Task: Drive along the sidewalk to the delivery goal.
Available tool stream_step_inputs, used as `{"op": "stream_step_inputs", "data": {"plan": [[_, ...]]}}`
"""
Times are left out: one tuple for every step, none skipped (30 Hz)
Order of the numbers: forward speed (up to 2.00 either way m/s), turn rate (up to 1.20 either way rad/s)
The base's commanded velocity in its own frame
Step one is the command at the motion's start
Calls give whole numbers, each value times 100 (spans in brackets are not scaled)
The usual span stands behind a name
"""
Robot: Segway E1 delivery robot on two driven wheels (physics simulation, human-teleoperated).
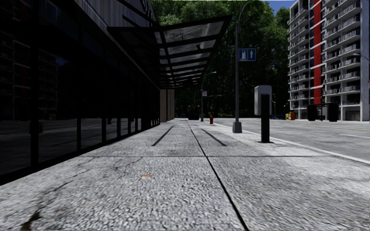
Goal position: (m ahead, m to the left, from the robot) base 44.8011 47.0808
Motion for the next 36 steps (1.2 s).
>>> {"op": "stream_step_inputs", "data": {"plan": [[200, 0], [200, 0], [200, 0], [200, 0], [200, 0], [200, 0], [200, 0], [200, 0], [200, 0], [200, 0], [200, 0], [200, 0], [200, 0], [200, 0], [200, 0], [200, 0], [200, 0], [200, 0], [200, 0], [200, 0], [200, 0], [200, 0], [200, 0], [200, 0], [200, 0], [200, 0], [200, 0], [200, 0], [200, 0], [200, 0], [200, 0], [200, 0], [200, 0], [200, 0], [200, 0], [200, 0]]}}
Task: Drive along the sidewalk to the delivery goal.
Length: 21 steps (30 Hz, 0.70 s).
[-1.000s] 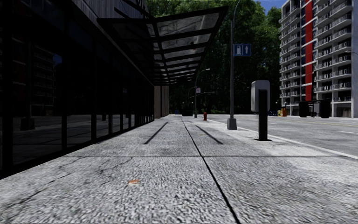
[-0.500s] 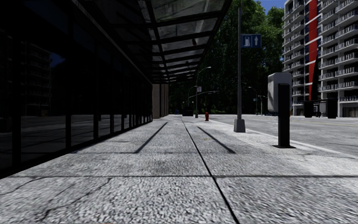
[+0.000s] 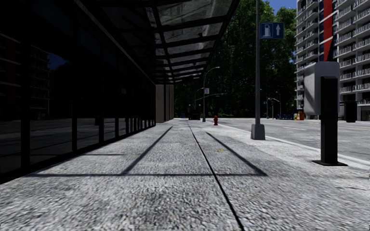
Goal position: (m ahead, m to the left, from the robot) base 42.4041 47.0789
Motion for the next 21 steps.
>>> {"op": "stream_step_inputs", "data": {"plan": [[200, 0], [200, 0], [200, 0], [200, 0], [200, 0], [200, 0], [200, 0], [200, 0], [200, 0], [200, 0], [200, 0], [200, 0], [200, 0], [200, 0], [200, 0], [200, 0], [200, 0], [200, 0], [200, 0], [200, 0], [200, 0]]}}
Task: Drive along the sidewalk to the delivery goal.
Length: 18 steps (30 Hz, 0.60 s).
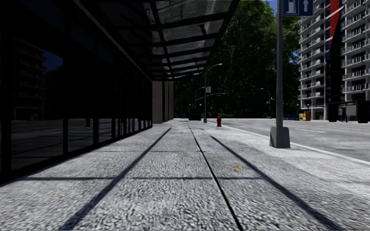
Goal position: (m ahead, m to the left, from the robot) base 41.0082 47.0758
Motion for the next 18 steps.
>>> {"op": "stream_step_inputs", "data": {"plan": [[200, 0], [200, 0], [200, 0], [200, 0], [200, 0], [200, 0], [200, 0], [200, 0], [200, 0], [200, 0], [200, 0], [200, 0], [200, 0], [200, 0], [200, 0], [200, 0], [200, 0], [200, 0]]}}
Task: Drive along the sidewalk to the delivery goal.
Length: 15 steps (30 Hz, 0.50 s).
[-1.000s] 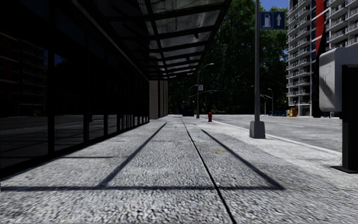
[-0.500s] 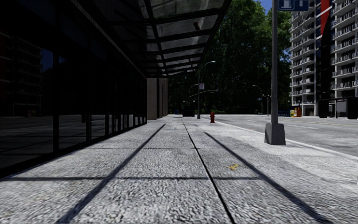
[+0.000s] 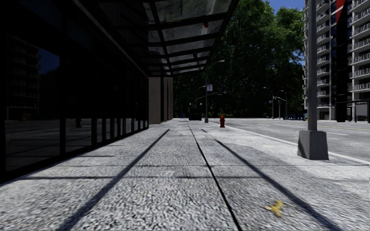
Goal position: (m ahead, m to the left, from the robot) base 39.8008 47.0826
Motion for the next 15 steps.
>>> {"op": "stream_step_inputs", "data": {"plan": [[200, 0], [200, 0], [200, 0], [200, 0], [200, 0], [200, 0], [200, 0], [200, 0], [200, 0], [200, 0], [200, 0], [200, 0], [200, 0], [200, 0], [200, 0]]}}
